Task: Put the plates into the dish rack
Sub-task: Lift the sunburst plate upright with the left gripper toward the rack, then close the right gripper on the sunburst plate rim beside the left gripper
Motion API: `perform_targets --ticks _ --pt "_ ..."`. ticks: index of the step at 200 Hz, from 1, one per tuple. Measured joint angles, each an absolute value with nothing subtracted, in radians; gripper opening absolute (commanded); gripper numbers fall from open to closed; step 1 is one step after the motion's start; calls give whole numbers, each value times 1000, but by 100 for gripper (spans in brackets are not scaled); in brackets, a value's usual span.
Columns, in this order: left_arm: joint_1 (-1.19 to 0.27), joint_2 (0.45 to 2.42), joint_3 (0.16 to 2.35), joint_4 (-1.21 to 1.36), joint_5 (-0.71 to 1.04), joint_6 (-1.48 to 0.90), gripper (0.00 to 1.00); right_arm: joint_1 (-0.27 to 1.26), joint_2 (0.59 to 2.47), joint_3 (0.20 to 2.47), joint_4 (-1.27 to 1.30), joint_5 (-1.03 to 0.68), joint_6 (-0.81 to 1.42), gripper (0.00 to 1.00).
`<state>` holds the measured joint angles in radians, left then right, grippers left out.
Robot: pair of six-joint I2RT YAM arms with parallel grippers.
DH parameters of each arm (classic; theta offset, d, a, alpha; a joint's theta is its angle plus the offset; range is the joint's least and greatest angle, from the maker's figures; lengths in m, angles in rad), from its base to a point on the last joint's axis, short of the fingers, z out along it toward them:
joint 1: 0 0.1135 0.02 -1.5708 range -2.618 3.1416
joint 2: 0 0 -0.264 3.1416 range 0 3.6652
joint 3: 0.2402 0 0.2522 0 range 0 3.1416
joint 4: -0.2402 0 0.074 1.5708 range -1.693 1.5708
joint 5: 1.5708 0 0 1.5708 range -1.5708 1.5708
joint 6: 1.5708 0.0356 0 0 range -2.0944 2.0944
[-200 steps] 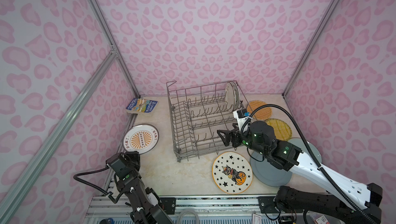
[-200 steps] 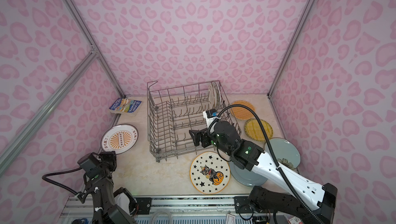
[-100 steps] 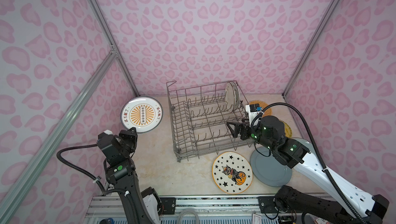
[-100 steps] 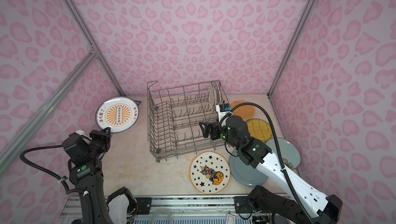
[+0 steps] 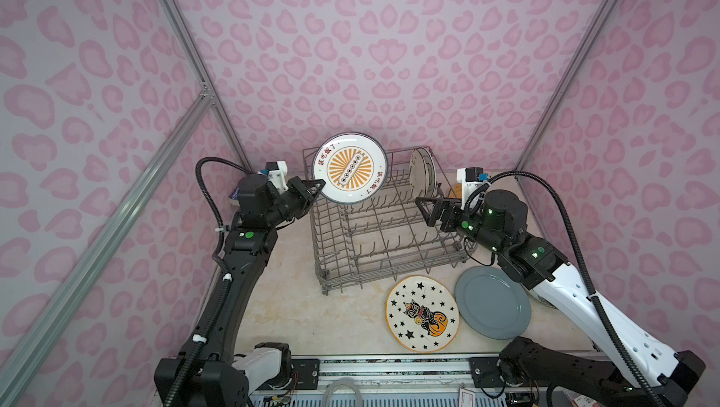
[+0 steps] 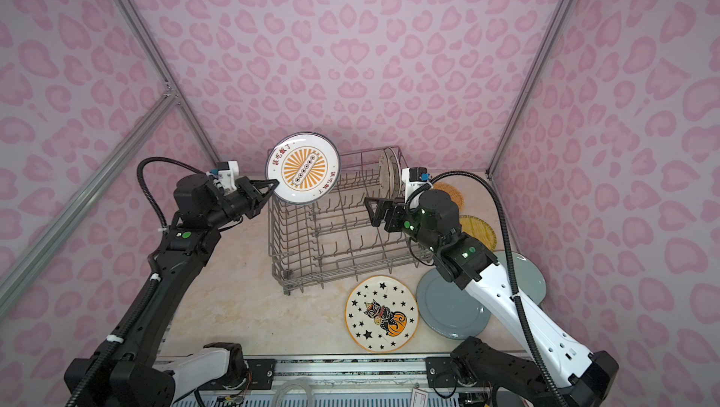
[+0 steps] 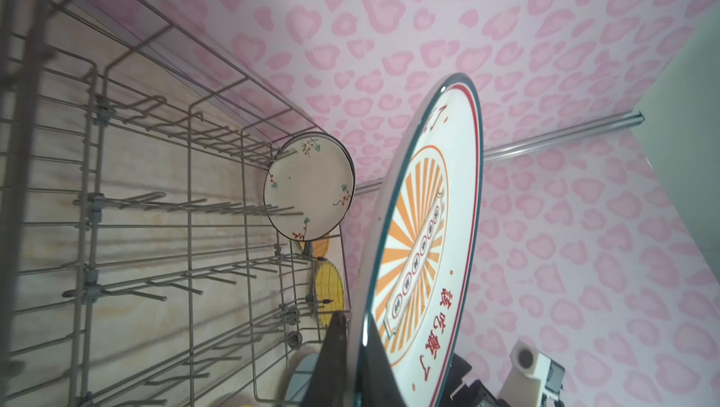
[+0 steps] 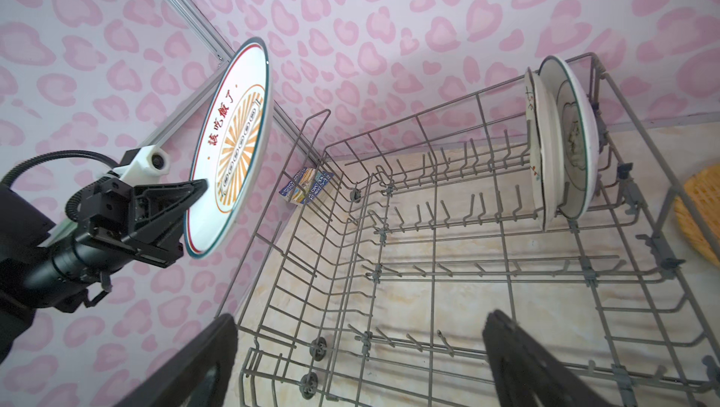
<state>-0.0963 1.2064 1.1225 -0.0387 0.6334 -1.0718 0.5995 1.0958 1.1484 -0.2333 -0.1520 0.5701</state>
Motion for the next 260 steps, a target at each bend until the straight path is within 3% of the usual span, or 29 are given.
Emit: perform_targets --ticks 56,180,228,247,260 --pt "-211 1251 1067 43 689 -1052 3 595 1174 1135 -102 -190 682 92" --pt "-212 1246 1008 78 664 -1015 3 687 1302 1187 -25 -54 853 28" --pt "-209 1244 1008 81 662 -1012 3 709 1309 1182 -21 -1 873 11" --pt "-207 1242 1008 81 662 -999 3 713 1312 1181 -15 12 894 0" --pt "-204 1241 1007 96 665 -992 3 714 1315 1181 -5 23 906 0"
